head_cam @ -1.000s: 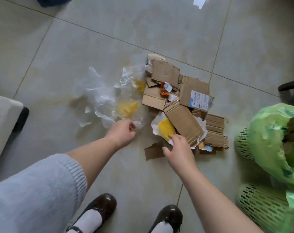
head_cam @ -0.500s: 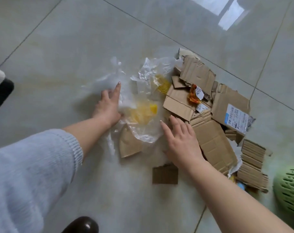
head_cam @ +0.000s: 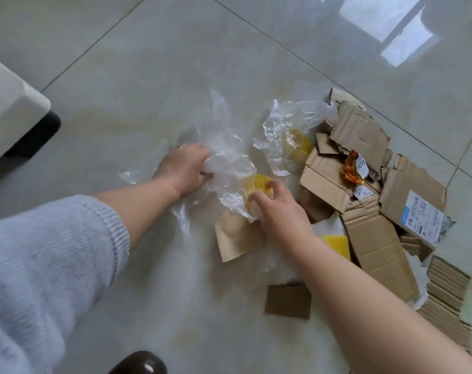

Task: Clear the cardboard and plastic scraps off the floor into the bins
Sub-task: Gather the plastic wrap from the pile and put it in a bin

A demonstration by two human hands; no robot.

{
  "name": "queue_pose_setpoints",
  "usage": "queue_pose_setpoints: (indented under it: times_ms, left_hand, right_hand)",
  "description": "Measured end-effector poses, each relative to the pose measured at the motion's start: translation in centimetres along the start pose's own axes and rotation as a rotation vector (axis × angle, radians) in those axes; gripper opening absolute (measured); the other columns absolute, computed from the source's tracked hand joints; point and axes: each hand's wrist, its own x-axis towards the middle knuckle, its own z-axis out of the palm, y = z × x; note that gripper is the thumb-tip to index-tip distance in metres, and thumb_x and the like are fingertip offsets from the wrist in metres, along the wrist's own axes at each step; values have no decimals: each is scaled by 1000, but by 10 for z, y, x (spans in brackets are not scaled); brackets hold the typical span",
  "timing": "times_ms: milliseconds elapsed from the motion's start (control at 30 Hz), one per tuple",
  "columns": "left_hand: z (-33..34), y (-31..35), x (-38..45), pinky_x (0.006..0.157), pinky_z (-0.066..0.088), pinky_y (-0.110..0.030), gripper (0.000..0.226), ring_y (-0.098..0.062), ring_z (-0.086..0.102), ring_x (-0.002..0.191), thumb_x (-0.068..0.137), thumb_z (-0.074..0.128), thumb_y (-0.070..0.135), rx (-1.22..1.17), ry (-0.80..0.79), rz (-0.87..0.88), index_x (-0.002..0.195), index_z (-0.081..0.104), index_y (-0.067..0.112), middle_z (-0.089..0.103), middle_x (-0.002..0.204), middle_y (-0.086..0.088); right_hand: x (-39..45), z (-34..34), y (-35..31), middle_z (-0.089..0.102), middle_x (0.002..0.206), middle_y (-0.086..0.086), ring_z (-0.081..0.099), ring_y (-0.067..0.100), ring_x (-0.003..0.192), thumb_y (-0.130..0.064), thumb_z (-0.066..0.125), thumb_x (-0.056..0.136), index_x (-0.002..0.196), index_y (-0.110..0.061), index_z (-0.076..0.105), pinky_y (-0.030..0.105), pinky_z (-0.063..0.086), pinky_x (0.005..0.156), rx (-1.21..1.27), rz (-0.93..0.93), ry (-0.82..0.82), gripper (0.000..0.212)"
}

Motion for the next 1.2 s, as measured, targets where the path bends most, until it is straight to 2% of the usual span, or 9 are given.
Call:
queue_pose_setpoints:
  times_ms: [100,200,333,433,567,700,800,1100,1200]
  left_hand:
    - [-2,2,0,80,43,-38,36,-39,55,107,86,63,26,-147,56,-135,113,51,5,59,118,-21]
    - [-4,5,-3,86,43,-38,53,-39,55,112,86,63,28,-209,-5,-203,133,42,16,57,127,-18]
    - [-3,5,-10,67,40,-31,26,-37,60,96,88,54,38,-53,-76,-233,92,64,15,66,104,-18]
    - [-3,6,-16,70,43,-34,32,-37,59,95,88,53,41,-55,-60,-260,90,66,11,62,100,-18]
    - [-5,0,-29,87,42,-35,34,-35,51,106,83,62,38,-106,-5,-283,98,66,8,54,109,-15]
    - [-9,-9,-44,87,40,-33,29,-32,50,107,84,63,31,-177,22,-237,97,63,5,55,112,-12]
    - [-17,-10,-50,73,41,-32,21,-34,56,96,84,59,24,-236,45,-237,91,61,4,62,102,-16]
    - [-56,51,-74,63,33,-28,18,-30,50,74,82,57,22,-456,52,-214,68,48,15,55,75,-9]
    - [-73,102,-84,64,36,-29,14,-28,51,77,84,57,24,-534,63,-118,78,57,11,57,80,-8]
  right_hand:
    - [-2,0,3,44,122,7,54,34,97,-10,59,81,111,-20,51,33,47,69,128,79,63,33]
    - [-2,-3,5,52,110,9,54,34,97,-11,52,84,110,-15,50,33,40,68,152,157,49,26]
    - [-8,-4,-4,56,113,10,56,35,103,-22,52,88,129,-22,41,36,44,74,180,184,20,43]
    - [-6,0,-12,59,110,10,59,34,100,-24,48,89,144,-30,20,35,43,67,104,204,-72,62]
    - [4,-5,-18,47,119,13,56,35,98,-17,50,88,124,-20,42,35,41,63,-30,217,63,38]
    - [10,-7,-20,30,144,9,58,31,103,-5,47,88,119,-12,50,35,44,65,-215,-4,18,33]
    - [7,5,-23,49,120,7,60,32,91,-4,44,88,112,-9,51,35,45,60,-177,-8,31,25]
    - [-85,-39,-24,55,85,5,50,26,81,-15,57,80,88,-12,53,30,33,66,610,413,367,10]
    - [-133,-60,-11,56,81,1,53,25,81,-13,58,79,84,-16,53,28,37,63,777,490,464,8]
